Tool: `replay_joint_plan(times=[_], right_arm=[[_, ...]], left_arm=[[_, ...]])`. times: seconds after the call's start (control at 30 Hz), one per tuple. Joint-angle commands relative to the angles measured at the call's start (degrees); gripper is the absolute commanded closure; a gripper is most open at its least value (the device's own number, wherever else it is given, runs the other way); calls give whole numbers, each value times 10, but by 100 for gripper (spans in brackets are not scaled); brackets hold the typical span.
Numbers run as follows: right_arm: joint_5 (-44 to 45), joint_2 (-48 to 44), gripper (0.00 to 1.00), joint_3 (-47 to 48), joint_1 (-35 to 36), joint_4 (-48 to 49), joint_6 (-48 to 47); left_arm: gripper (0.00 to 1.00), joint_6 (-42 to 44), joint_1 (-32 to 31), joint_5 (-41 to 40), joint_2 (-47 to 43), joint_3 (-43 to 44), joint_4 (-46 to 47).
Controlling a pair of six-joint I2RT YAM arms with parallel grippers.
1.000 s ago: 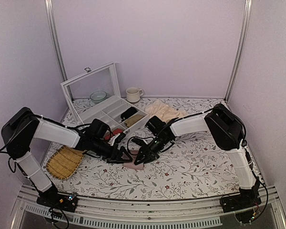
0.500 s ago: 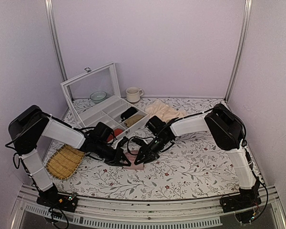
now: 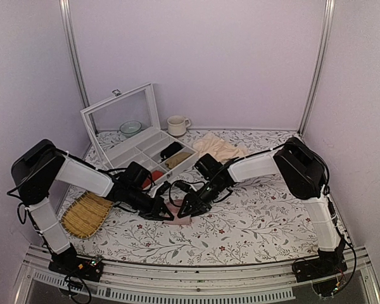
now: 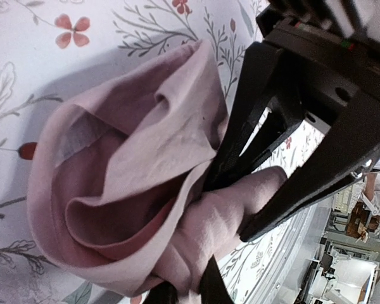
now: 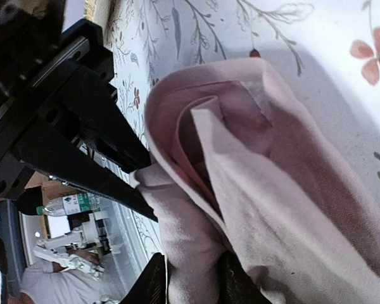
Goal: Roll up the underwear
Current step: Roll the underwear at the center of the board.
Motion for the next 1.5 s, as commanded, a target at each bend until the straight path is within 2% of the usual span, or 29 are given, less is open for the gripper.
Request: replay_joint_plan(times=[0.0, 0.27, 0.47, 0.6, 0.77, 1.17, 1.33, 1.47], right_arm=[[127, -66, 67, -48, 11, 59, -22], [275, -179, 61, -108, 53, 125, -85], [384, -261, 57, -193, 97, 192, -134], [472, -283, 56, -227, 138, 209, -183], [540, -299, 56, -249, 182, 231, -232], [621, -256, 56, -259, 205, 238, -280], [666, -270, 52, -275, 205, 253, -283], [660, -280, 51, -278, 206, 255, -295]], left_arm=[[100, 23, -1, -5, 11, 7, -34], [100, 55, 6, 2, 15, 22, -73], [100, 88, 14, 13, 21, 36, -104], [100, 98, 20, 18, 24, 38, -116], [100, 105, 23, 21, 33, 45, -126], [100, 112, 25, 25, 35, 55, -138], [100, 114, 25, 26, 33, 53, -138], [100, 115, 25, 30, 36, 52, -136]])
